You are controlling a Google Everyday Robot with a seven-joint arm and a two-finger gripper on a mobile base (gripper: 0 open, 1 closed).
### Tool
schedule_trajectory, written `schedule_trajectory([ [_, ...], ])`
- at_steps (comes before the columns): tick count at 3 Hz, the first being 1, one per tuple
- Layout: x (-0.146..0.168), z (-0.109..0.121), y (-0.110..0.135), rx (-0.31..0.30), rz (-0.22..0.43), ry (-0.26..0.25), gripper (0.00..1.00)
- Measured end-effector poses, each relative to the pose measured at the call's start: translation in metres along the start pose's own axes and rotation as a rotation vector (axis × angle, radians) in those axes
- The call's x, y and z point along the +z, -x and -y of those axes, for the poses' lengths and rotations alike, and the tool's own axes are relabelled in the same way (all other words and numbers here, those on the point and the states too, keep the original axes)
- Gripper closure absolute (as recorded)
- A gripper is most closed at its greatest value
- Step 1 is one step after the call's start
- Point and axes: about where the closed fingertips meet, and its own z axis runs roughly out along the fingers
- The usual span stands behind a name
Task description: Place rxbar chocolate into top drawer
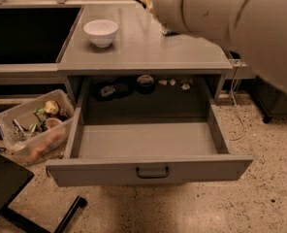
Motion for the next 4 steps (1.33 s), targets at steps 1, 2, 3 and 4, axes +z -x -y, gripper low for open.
schedule_trajectory([
  [1,-0.001,-0.054,-0.017,0.048,-0.032,0.021,1.0],
  [2,-0.011,-0.114,-0.074,0.08,-0.131,0.078,1.0],
  [3,-0.011,-0.114,-0.074,0.08,-0.131,0.078,1.0],
  [4,-0.008,-0.138,-0.1,0.105,-0.154,0.088,1.0],
])
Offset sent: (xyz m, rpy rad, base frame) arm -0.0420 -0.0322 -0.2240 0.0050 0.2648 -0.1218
